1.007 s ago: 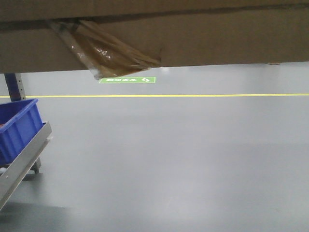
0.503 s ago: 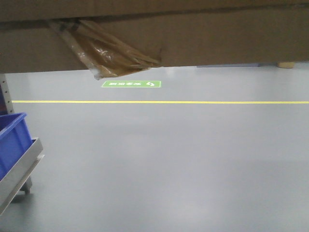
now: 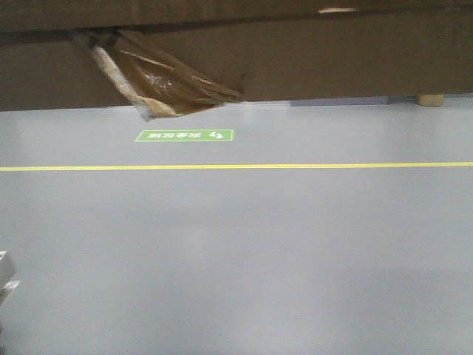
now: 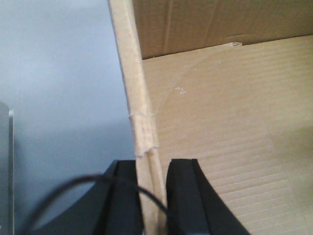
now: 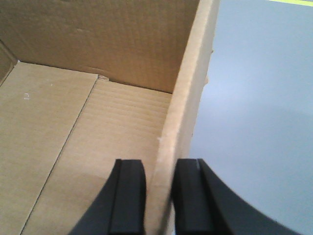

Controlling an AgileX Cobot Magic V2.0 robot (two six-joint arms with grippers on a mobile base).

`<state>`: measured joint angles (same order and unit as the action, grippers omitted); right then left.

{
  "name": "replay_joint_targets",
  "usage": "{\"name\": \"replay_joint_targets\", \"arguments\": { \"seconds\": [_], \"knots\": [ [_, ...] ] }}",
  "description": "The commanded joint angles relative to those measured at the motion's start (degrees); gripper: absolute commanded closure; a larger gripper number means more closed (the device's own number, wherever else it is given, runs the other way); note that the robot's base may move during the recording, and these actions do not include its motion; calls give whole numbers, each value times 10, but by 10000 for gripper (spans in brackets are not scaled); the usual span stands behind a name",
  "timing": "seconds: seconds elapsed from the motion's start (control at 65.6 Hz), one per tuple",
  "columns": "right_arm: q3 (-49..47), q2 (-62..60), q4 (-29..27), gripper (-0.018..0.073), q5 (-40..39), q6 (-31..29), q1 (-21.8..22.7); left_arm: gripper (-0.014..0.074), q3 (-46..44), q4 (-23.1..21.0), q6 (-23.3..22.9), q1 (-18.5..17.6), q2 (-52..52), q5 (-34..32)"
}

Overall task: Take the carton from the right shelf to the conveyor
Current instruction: 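Hold the carton with both grippers while the base drives across the floor, then carry the carton with both grippers over the red-framed conveyor belt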

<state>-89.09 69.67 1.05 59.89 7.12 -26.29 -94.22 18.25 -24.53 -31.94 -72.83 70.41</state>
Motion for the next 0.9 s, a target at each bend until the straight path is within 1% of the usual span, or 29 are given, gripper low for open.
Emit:
{"name": "replay_joint_targets", "arguments": {
  "seconds": [0.0,0.885],
  "knots": [
    [-4,-7,0,627,-38,-10,-2,605,-3,-10,3,-4,6,-15],
    [-4,-6,1,627,-40,-10,-2,605,-3,-10,3,-4,6,-16]
  ]
}}
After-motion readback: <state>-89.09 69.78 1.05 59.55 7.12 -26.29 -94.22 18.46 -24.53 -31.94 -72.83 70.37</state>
